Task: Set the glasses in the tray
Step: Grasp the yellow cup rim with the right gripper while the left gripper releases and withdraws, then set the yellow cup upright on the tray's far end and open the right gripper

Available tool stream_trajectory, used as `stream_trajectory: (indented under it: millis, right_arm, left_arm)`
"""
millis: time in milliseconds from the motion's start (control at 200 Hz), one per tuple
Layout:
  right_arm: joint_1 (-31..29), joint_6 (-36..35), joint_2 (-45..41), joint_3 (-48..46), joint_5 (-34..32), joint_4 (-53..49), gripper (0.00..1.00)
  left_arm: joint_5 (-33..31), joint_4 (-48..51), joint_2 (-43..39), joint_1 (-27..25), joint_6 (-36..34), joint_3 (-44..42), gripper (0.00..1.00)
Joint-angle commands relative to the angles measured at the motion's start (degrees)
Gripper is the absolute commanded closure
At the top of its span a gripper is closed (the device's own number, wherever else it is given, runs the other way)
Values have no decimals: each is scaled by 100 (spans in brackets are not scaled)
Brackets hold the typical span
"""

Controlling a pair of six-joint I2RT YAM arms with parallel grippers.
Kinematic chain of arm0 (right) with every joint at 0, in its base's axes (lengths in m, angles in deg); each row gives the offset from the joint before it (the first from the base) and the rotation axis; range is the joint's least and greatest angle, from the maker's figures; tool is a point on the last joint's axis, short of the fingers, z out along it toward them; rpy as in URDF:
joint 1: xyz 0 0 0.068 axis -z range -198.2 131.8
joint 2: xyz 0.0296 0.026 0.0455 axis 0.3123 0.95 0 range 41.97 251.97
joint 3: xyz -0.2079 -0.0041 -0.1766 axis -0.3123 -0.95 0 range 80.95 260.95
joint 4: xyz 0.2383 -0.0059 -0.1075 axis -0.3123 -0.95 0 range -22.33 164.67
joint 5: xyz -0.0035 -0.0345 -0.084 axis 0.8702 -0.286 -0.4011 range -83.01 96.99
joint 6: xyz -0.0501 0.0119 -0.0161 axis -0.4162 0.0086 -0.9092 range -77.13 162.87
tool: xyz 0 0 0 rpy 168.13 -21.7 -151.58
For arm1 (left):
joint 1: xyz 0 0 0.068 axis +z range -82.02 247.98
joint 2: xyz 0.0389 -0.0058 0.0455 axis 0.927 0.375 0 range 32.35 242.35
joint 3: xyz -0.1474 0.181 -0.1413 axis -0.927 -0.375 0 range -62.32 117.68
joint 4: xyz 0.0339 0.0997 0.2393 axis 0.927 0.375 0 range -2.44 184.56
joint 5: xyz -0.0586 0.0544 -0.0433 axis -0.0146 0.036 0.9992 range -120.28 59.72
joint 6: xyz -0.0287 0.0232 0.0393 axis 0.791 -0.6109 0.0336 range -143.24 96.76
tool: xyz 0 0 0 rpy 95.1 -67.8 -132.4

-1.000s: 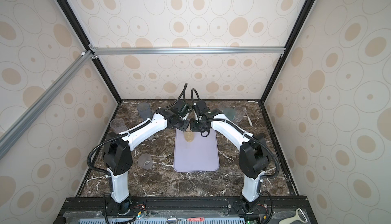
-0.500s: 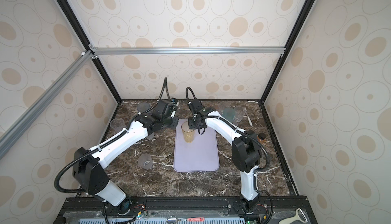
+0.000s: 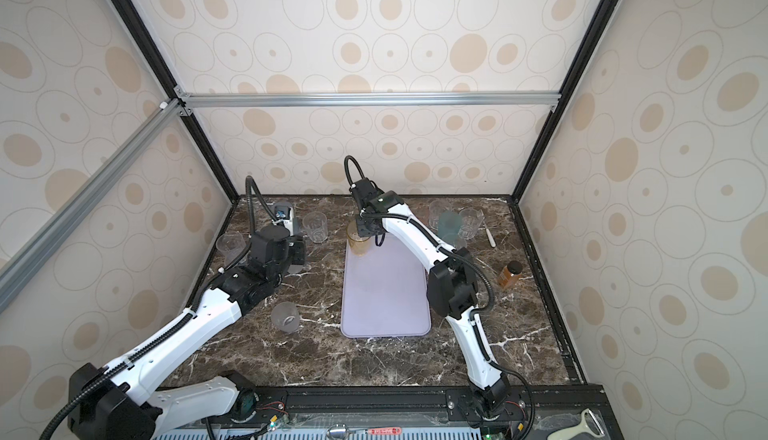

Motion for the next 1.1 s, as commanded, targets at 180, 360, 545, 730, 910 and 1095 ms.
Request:
stream_trajectory:
  millis: [180, 360, 545, 730, 910, 1095]
  right_arm:
    - [-64, -287, 876, 1350, -145, -901, 97]
    - [-64, -300, 942, 1375, -27, -809, 84]
    - [-68, -287, 850, 1392, 173, -568, 75]
    - [-68, -164, 775, 1447, 340, -509, 68]
    - [-63, -103, 461, 1427, 402, -466, 59]
    - [-49, 0, -105, 1143, 539, -316, 54]
  left_arm:
    - [14, -179, -43, 132, 195, -160, 59]
    - [66, -165, 9, 158, 243, -155, 58]
    - [163, -132, 105, 167, 270, -94, 58]
    - [181, -94, 165, 192, 302, -35, 57]
    - [376, 28, 260, 383, 296, 151, 55]
    - [808, 172, 376, 887, 218, 501, 51]
